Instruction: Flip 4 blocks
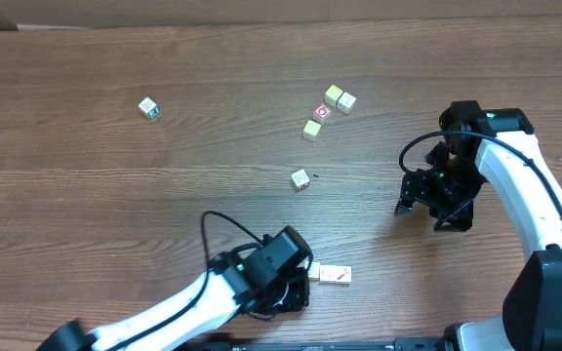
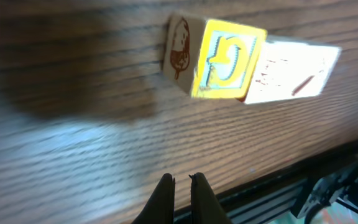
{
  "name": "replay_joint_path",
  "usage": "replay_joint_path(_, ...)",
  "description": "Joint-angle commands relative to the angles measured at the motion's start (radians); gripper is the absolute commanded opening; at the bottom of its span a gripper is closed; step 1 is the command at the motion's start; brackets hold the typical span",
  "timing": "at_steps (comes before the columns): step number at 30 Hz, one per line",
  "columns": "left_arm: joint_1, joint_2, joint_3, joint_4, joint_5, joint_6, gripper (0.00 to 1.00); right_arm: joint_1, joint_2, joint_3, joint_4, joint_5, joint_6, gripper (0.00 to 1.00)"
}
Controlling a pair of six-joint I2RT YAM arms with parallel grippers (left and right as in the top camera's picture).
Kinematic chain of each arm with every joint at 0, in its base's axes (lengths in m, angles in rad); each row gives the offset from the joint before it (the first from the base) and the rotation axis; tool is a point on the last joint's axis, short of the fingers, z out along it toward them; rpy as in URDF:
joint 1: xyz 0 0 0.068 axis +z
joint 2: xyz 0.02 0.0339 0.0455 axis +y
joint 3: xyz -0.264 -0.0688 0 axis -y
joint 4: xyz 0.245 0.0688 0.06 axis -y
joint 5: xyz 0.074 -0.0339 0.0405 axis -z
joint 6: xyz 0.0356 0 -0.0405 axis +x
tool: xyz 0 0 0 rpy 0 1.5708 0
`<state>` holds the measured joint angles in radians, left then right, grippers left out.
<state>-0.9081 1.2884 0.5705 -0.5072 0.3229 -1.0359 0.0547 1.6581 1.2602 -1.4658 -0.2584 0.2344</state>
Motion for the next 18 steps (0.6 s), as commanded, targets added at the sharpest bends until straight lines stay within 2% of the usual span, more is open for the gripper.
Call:
replay_joint_path(1, 0.002, -0.091, -0.004, -0.047, -0.133, 0.033, 0.04, 0.002, 0.001, 0.009, 0.005, -0.005, -0.004, 0.79)
replay_joint_path(6, 0.034, -0.064, -0.004, -0.038, -0.206, 0.044, 0.04, 0.002, 0.001, 0.009, 0.001, -0.006, -0.004, 0.79)
replay_joint_path(11, 0.112, -0.01, -0.004, 0.062, -0.253, 0.135, 0.04, 0.002, 0.001, 0.009, 0.0, -0.005, -0.004, 0.79)
replay_joint_path(18, 0.235, 0.076, -0.004, 0.192, -0.201, 0.243, 0.04, 0.002, 0.001, 0.009, 0.001, -0.005, -0.004, 0.79)
